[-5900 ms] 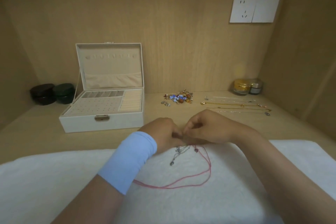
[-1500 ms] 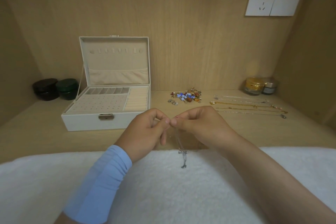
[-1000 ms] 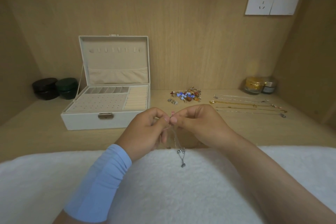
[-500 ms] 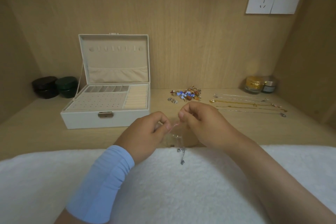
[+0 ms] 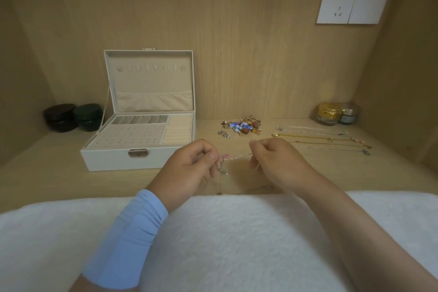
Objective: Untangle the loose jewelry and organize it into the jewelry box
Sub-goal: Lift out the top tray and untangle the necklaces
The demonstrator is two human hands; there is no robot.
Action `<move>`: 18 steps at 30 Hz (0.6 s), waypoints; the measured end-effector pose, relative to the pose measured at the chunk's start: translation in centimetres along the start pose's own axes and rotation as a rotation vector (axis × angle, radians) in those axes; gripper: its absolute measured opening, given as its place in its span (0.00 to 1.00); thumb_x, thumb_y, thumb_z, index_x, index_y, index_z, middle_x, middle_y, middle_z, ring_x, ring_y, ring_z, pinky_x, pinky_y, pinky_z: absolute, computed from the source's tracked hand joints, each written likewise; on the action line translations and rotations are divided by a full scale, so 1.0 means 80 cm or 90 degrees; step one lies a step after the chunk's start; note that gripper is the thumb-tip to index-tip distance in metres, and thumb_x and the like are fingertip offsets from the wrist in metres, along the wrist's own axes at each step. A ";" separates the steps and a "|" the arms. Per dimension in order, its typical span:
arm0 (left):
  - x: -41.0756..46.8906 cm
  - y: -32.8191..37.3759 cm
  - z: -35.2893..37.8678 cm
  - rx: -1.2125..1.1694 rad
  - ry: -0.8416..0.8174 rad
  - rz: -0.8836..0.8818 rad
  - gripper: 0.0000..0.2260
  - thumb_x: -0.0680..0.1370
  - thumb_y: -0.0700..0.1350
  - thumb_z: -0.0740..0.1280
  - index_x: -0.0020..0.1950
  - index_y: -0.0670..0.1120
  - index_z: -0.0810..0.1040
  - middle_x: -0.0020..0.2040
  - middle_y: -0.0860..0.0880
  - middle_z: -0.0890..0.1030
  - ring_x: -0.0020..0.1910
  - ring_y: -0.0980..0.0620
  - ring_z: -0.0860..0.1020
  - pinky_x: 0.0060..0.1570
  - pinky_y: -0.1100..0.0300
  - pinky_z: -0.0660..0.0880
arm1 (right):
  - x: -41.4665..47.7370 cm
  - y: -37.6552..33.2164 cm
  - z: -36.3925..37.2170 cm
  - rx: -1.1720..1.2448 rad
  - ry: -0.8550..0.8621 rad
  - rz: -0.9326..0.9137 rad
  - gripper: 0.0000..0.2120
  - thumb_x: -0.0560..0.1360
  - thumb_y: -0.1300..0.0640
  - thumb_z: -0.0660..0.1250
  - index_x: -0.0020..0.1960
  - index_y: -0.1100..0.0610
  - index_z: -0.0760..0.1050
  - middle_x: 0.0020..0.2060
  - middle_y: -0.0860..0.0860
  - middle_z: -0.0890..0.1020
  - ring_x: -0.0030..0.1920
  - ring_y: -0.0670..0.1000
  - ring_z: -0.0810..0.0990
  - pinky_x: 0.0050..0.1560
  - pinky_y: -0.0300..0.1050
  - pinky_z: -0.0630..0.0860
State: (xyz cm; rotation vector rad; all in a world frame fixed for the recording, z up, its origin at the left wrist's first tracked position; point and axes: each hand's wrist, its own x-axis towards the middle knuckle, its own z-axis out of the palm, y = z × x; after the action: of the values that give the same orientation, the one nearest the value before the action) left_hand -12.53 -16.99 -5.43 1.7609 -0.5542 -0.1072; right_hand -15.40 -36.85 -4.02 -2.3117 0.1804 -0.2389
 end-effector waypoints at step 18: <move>0.009 -0.013 0.000 0.055 -0.026 -0.021 0.07 0.83 0.44 0.59 0.46 0.46 0.73 0.20 0.50 0.69 0.21 0.51 0.64 0.28 0.61 0.63 | -0.001 -0.007 0.007 -0.057 -0.036 -0.036 0.11 0.79 0.48 0.63 0.44 0.54 0.78 0.37 0.45 0.80 0.37 0.44 0.76 0.37 0.40 0.70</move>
State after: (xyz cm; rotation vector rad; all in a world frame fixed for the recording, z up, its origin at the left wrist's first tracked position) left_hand -11.58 -17.12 -6.24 1.8559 -0.5669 -0.1432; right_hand -15.29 -36.09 -3.97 -2.4119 0.0991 -0.1976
